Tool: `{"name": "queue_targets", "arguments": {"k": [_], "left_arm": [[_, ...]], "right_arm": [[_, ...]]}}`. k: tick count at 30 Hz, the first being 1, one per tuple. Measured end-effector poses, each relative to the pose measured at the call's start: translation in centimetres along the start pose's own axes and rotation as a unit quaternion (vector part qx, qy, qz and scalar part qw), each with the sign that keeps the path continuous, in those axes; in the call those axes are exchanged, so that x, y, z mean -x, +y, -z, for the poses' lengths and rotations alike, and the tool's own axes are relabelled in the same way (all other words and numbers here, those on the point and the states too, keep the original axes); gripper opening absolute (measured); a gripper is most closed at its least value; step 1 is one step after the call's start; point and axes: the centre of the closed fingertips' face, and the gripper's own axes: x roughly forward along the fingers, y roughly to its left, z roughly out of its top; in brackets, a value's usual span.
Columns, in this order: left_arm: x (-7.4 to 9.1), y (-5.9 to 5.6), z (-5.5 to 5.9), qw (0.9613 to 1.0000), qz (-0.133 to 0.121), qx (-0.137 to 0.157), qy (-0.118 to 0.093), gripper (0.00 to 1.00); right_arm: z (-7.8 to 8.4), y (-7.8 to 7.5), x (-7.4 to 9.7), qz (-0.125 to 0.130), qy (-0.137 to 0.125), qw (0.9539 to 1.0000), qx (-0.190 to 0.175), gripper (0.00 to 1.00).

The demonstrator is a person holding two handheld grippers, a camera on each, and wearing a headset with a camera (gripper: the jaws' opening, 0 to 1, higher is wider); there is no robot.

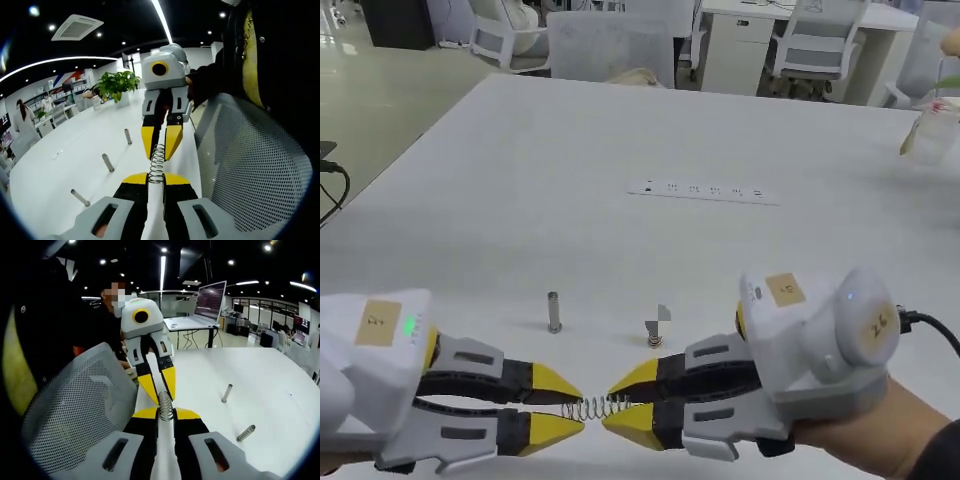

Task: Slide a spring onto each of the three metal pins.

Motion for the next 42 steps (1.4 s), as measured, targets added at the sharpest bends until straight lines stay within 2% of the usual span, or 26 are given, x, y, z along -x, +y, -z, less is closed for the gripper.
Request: {"name": "queue_targets", "arguments": {"k": [22, 42], "left_arm": [[-0.8, 0.3, 0.1, 0.9999, -0.005, 0.012, -0.006, 0.02], [-1.5, 0.1, -0.2, 0.9996, -0.005, 0.022, -0.016, 0.02]], "right_arm": [[-2.2, -0.2, -0.3, 0.006, -0.008, 0.9998, 0.018, 0.08], [-3.1, 0.2, -0.8, 0.005, -0.019, 0.9995, 0.024, 0.07]]}}
